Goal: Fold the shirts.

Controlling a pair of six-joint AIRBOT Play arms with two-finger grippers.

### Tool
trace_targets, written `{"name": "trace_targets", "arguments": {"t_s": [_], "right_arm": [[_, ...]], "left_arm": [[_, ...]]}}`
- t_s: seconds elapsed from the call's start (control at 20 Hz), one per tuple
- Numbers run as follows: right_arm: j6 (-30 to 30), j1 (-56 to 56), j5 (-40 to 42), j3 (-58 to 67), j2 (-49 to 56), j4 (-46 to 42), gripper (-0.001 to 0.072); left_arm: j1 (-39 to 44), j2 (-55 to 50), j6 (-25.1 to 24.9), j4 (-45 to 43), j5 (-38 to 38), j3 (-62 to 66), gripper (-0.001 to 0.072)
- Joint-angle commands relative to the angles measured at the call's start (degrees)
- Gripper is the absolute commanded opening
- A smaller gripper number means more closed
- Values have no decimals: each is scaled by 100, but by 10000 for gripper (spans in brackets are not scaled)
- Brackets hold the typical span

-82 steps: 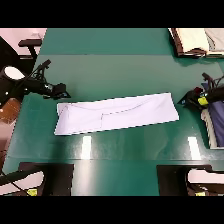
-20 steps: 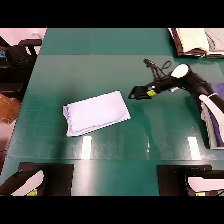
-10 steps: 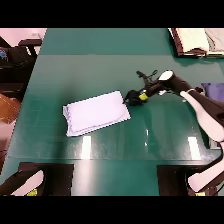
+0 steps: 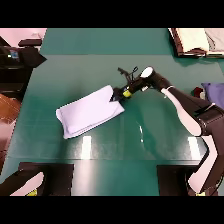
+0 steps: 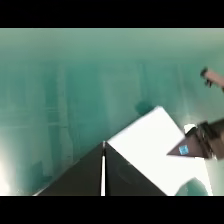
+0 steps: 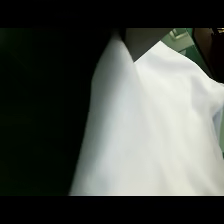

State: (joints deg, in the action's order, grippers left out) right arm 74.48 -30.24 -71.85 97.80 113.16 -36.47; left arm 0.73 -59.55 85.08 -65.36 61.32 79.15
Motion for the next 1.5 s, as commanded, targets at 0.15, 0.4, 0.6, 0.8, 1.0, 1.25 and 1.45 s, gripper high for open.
{"name": "trace_targets", "arguments": {"t_s": [0.15, 0.4, 0.6, 0.8, 1.0, 1.25, 1.45], "right_arm": [[723, 1805, 59, 393, -1082, -1228, 18], [1399, 3757, -33, 393, -2192, -2415, 18], [1593, 5189, -85, 387, -2603, -2656, 18], [1615, 5947, -83, 382, -2660, -2625, 18], [1613, 6067, 2, 610, -2662, -2603, 19], [1600, 6067, -160, 1954, -2662, -2319, 18], [1582, 6070, -363, 1770, -3119, -2363, 19]], "left_arm": [[968, -4, 7, -28, -168, 0, 23], [1191, -4, 52, -7, -234, 0, 23], [1191, -4, 87, -4, -269, 0, 23], [1191, -4, 348, -2, -280, 0, 23], [1189, -4, 367, 0, -284, 0, 23], [1191, -4, 365, 0, -385, 0, 23], [1189, -4, 341, -9, -378, 0, 24]]}}
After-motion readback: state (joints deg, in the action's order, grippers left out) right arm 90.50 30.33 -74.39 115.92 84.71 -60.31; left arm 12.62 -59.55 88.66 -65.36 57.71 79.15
